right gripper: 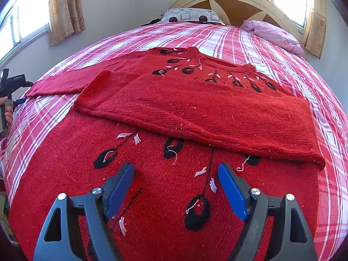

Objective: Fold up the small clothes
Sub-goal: 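Grasp the other sleeve cuff with the left gripper, then lift the sleeve with the left gripper and lay it across the body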

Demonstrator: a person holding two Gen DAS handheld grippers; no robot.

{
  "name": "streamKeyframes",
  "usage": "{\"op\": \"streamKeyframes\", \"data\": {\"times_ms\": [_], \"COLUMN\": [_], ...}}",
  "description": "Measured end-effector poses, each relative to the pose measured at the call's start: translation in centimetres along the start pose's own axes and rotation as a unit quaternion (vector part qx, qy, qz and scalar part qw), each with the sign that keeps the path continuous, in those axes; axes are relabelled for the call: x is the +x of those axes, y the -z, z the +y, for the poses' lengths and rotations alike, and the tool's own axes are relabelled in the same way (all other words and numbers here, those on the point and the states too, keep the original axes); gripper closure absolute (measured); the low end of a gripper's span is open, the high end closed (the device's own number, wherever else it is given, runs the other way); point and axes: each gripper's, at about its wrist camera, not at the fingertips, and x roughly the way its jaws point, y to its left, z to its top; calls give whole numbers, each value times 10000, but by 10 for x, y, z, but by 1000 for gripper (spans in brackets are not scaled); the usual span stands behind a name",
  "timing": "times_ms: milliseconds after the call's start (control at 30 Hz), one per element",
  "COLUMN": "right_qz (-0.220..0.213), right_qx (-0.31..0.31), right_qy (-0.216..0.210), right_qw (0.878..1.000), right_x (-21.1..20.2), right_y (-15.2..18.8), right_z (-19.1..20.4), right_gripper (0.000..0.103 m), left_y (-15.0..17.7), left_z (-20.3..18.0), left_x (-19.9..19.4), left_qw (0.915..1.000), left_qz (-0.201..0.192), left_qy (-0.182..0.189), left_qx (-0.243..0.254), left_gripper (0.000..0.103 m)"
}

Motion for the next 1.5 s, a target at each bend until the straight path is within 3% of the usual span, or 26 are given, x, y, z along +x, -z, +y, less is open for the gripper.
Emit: {"op": "streamKeyframes", "data": {"times_ms": [33,100,133,167,267,733,933,1067,1167,1300,1500], "right_qz": [-3,-4,-4,-5,-7,-27,-168,-780,-969,-870,-546], "right_qx": [-1,-1,1,0,3,-9,-28,147,125,104,603], "right_qy": [2,2,0,1,-2,23,82,-49,-16,-22,-341], "right_qw": [10000,10000,10000,10000,10000,10000,9998,9968,9952,9962,9961], "right_x": [0,0,0,0,0,0,-8,-39,-60,-76,-87], "right_y": [0,0,0,0,0,0,-1,-2,-3,2,36], "right_z": [0,0,0,0,0,0,1,-9,-15,-24,-44], "right_gripper": [23,23,23,23,23,23,23,23,23,23,23], "left_y": [-1,-2,-2,-2,-1,3,15,23,27,33,47], "left_z": [0,0,1,1,3,-19,-55,-86,-108,-137,-175], "left_x": [1,4,5,7,9,-13,-30,-46,-60,-73,-83], "left_qw": [10000,10000,10000,9999,9999,9976,9939,9891,9843,9780,9690], "left_qz": [-1,67,96,116,118,-201,-136,-127,-189,-198,-65], "left_qy": [-12,3,-9,-8,-11,37,549,956,1255,1621,2073], "left_qx": [3,13,20,37,102,660,948,1114,1224,1299,1342], "left_gripper": [49,71,77,91,96,98,98,98,98,98,98]}}
